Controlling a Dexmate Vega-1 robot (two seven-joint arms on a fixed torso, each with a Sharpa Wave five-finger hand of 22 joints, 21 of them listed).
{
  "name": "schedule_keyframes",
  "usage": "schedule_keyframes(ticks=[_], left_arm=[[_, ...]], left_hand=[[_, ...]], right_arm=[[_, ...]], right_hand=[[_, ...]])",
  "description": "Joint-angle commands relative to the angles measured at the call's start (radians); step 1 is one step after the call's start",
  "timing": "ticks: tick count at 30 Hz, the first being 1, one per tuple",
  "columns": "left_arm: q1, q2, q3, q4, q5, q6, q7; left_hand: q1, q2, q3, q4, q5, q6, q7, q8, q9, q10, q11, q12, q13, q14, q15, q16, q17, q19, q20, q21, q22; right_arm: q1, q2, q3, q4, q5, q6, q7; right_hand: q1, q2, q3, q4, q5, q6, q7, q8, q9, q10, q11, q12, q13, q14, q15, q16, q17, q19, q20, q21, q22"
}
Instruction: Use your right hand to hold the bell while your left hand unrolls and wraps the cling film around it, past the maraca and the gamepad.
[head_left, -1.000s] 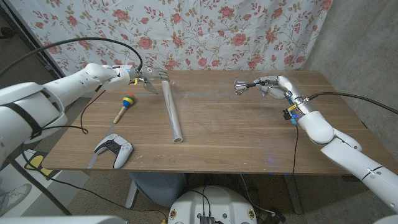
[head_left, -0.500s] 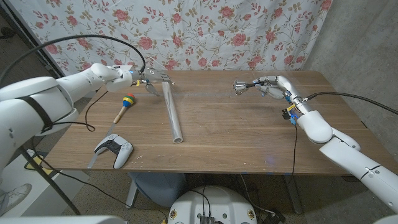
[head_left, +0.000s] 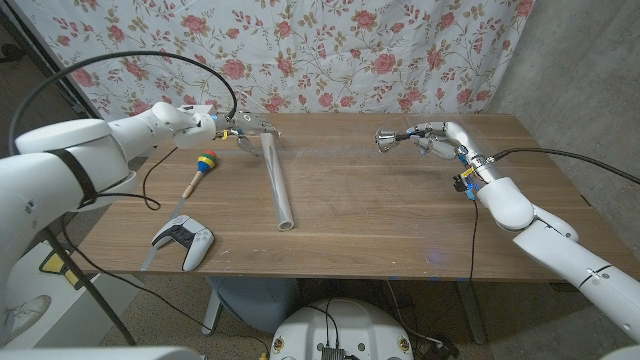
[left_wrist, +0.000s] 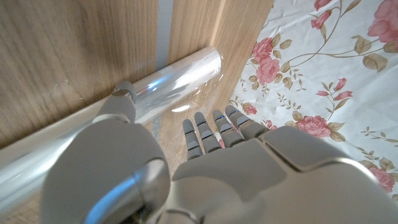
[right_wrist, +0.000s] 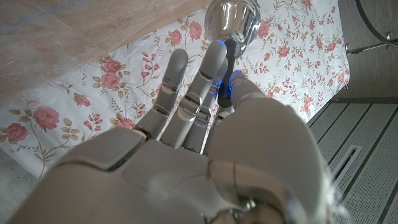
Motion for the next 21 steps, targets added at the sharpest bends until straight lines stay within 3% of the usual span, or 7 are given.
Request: schedule_keyframes(ticks=[1,9,21], left_arm=[[-0.019,-0.027,0.062,0.043,-0.023,0.0,0.027],[-0.015,-0.026,0.069,0.036,-0.043,0.001,0.014],[0.009,0.031,0.031,-0.076,-0.062,0.026,-0.055]], left_hand=[[0.001,0.01,0.003,0.004,0.008,-0.004,0.003,0.012,0.006,0.008,0.001,0.007,0.007,0.01,-0.003,0.004,0.006,0.016,0.001,0.006,0.002],[0.0,0.012,0.003,0.003,0.006,0.011,0.001,0.027,0.011,0.023,0.003,0.019,0.016,0.017,-0.006,0.004,0.011,0.02,0.004,0.005,0.002],[-0.003,0.011,0.001,0.001,0.005,0.018,0.001,0.047,0.019,0.049,-0.001,0.043,0.034,0.051,-0.01,0.011,0.021,0.044,0.003,0.007,0.002]], right_arm=[[-0.001,-0.001,-0.001,0.001,0.003,0.001,-0.005],[-0.011,-0.005,0.004,-0.009,0.003,-0.003,-0.01],[-0.021,0.0,0.008,-0.016,0.0,0.002,-0.019]], right_hand=[[-0.001,0.003,0.005,-0.001,0.006,0.007,0.001,0.0,0.004,0.004,-0.004,-0.003,0.002,0.007,0.001,-0.002,0.001,-0.004,-0.148,0.01,0.001],[-0.001,0.002,0.006,-0.002,0.005,0.007,0.001,0.0,0.004,0.005,-0.003,-0.002,0.004,0.008,0.0,-0.003,0.002,-0.005,-0.148,0.011,0.001],[-0.002,0.002,0.007,-0.001,0.005,0.007,0.002,-0.001,0.004,0.006,0.0,-0.003,0.006,0.008,0.001,-0.007,0.003,-0.007,-0.148,0.014,0.0]])
